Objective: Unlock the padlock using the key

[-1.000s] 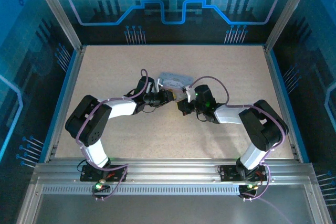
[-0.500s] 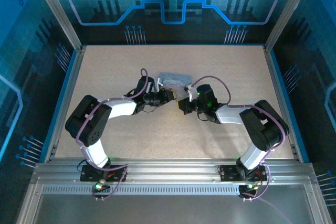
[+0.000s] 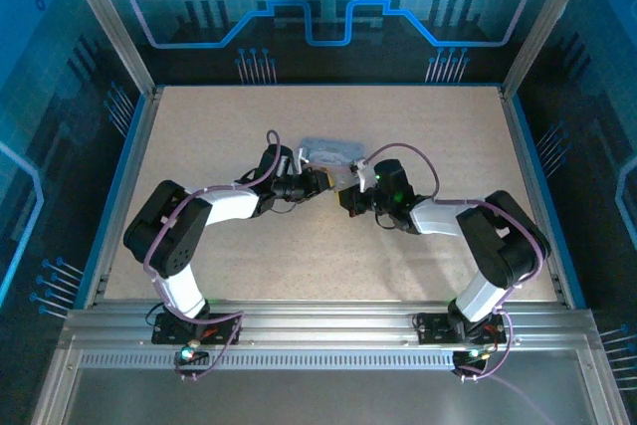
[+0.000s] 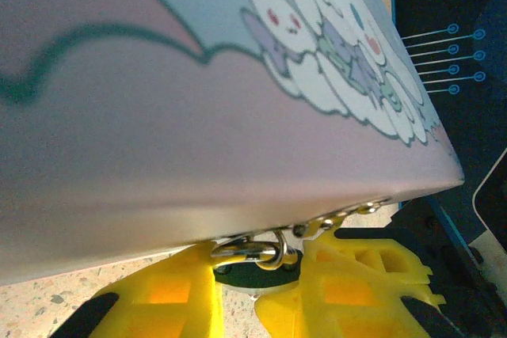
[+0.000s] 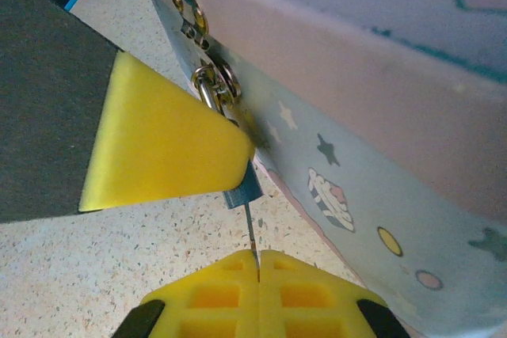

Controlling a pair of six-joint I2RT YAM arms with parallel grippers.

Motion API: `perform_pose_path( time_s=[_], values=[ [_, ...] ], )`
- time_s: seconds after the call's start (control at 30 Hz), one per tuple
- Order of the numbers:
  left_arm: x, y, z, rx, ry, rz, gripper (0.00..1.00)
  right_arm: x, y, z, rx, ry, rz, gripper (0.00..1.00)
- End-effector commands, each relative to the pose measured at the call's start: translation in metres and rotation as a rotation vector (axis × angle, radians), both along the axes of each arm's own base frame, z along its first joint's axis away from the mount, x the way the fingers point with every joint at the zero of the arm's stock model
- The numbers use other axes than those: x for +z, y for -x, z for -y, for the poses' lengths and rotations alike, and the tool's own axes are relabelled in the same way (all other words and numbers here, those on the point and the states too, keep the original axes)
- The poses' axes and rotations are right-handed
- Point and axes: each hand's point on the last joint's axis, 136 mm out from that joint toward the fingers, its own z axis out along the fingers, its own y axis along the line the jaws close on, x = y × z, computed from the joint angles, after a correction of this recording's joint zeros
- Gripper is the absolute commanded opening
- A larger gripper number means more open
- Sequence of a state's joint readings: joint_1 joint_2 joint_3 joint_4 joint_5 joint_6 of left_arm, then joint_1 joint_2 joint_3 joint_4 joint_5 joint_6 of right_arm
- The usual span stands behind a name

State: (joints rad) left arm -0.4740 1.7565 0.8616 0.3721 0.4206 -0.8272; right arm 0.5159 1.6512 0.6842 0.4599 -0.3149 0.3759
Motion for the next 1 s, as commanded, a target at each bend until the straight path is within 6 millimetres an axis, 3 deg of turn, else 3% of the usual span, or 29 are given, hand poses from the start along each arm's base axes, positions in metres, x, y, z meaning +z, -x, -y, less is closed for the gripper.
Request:
perform_pose_path(
  time_s=[0.0, 0.97],
  values=[
    [-0.014, 0.015, 0.007, -0.048, -0.011, -0.064, 0.12, 0.057, -0.012, -0.016, 0.047, -0.089, 0.184, 0.0],
    [-0.016, 0.017, 0.011, -0.056, -0.004, -0.086, 0.13, 0.062, -0.022, -0.033, 0.055, -0.108, 0.205, 0.0]
  ],
)
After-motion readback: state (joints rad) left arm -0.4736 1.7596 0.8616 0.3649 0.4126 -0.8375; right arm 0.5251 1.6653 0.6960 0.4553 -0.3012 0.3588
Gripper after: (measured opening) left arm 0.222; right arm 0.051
